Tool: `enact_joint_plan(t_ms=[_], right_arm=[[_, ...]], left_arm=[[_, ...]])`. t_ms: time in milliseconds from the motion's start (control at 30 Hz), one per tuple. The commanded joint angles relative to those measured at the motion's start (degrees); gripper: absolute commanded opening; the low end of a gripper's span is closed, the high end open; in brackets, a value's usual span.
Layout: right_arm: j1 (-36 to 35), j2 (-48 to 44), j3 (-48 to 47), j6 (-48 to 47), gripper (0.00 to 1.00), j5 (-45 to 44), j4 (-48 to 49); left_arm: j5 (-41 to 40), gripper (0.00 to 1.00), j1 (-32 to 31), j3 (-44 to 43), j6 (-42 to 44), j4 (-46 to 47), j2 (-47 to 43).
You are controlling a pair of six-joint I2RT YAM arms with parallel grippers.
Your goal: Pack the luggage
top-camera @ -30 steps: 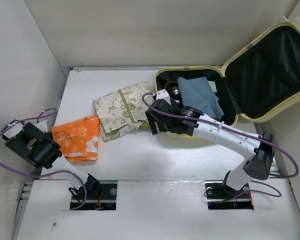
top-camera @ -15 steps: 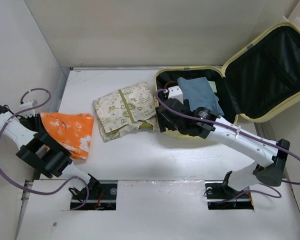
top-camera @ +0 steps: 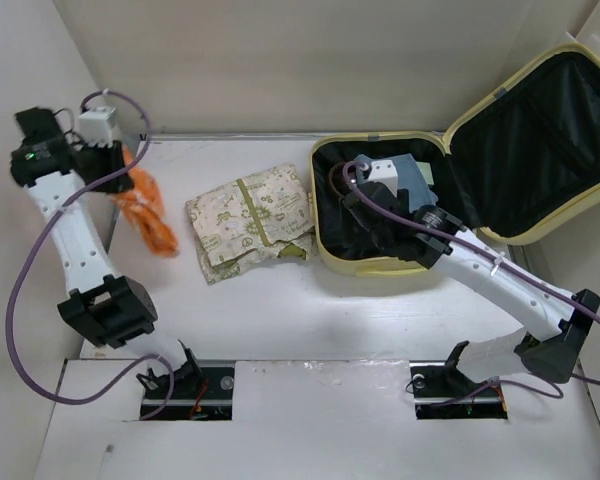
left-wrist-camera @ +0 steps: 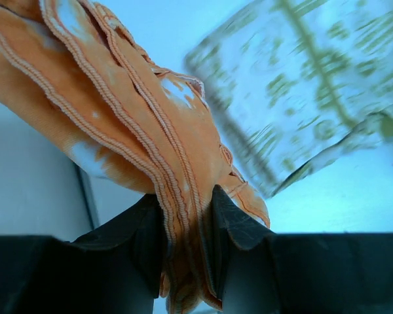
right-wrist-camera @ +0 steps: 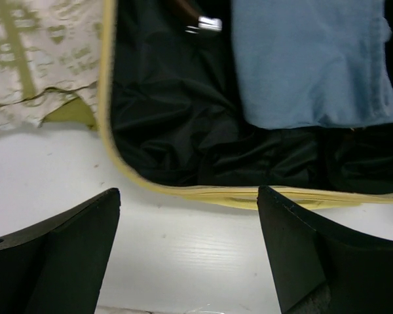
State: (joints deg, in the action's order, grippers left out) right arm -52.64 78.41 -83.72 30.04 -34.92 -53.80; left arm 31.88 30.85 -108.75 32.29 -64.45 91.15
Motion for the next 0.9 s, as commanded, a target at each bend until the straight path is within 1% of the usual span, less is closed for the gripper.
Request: enact_joint_plan(t_ms=[0, 33, 67, 100, 133, 167, 200, 267, 300, 367, 400, 433, 500, 533, 633, 667, 700, 800, 867], right_arm=[[4.12, -2.65, 1.28, -1.04, 0.89, -0.06, -0.78], [5.17, -3.43, 1.98, -1.91, 0.89, 0.46, -0.78], [7.36, -3.96, 1.98, -1.92, 0.89, 0.46, -0.78], [8.51, -5.1, 2.85, -2.44, 0.89, 0.46, -0.78], [9.65, -5.72, 3.91, -2.44, 0.89, 0.99, -0.78], [12.19, -6.51, 4.53, -2.44, 0.89, 0.99, -0.78], [13.52, -8.43, 5.84, -2.44, 0.89, 0.99, -0.78], [15.98, -10.55, 7.16, -2.44, 0.89, 0.38, -1.39], [18.34, -11.6, 7.78, -2.44, 0.89, 0.38, -2.18], [20.46, -14.77, 9.54, -2.44, 0.89, -0.32, -3.84], [22.39, -15.74, 9.54, -2.44, 0.89, -0.85, -4.64], [23.28, -17.83, 10.85, -2.44, 0.89, -1.38, -5.34], [25.04, -20.04, 11.82, -2.44, 0.89, -2.17, -7.36], [26.96, -21.18, 12.35, -2.44, 0.89, -2.17, -7.89], [29.78, -25.4, 14.19, -2.44, 0.89, -2.7, -9.3], [31.36, -27.07, 14.72, -2.44, 0.89, -2.7, -9.3], [31.98, -27.78, 15.34, -3.23, 0.89, -2.7, -9.3], [33.13, -29.01, 16.92, -4.46, 0.89, -1.38, -9.3], [33.13, -29.02, 17.45, -4.47, 0.89, 0.1, -9.3]], left_arm=[[1.28, 0.0, -11.93, -9.36, -11.89, 7.57, -0.02], [0.73, 0.0, -14.48, -13.55, -13.73, 8.36, 2.08], [0.73, 0.0, -18.85, -16.03, -15.66, 9.85, 3.4], [0.73, 0.0, -21.25, -18.75, -19.77, 10.65, 4.81], [0.73, 0.0, -23.53, -24.61, -21.9, 11.35, 6.39], [0.73, 0.0, -26.08, -26.93, -23.92, 12.58, 9.28], [0.03, 0.0, -31.93, -28.87, -25.6, 15.64, 10.44], [-3.74, 0.0, -38.64, -30.64, -28.58, 19.34, 11.85], [-3.75, 0.0, -43.63, -30.04, -29.91, 24.06, 12.55], [-2.53, 0.0, -47.97, -29.33, -32.89, 28.91, 13.6], [-2.52, 0.0, -50.08, -30.02, -32.91, 30.85, 14.31], [-3.22, 0.0, -54.36, -30.9, -32.91, 33.39, 14.92], [-4.28, 0.0, -58.43, -31.7, -32.91, 35.78, 15.46], [-4.28, 0.0, -61.75, -31.7, -33.87, 38.66, 16.07], [-3.67, 0.0, -65.64, -25.3, -36.85, 44.91, 16.07], [-2.97, 0.0, -67.48, -23.63, -39.3, 49.37, 16.07], [-2.18, 0.0, -68.11, -22.31, -40.54, 51.16, 17.12], [-2.17, 0.0, -68.12, -20.19, -45.55, 55.91, 21.77], [-2.17, 0.0, -67.25, -16.95, -49.42, 58.02, 24.49]])
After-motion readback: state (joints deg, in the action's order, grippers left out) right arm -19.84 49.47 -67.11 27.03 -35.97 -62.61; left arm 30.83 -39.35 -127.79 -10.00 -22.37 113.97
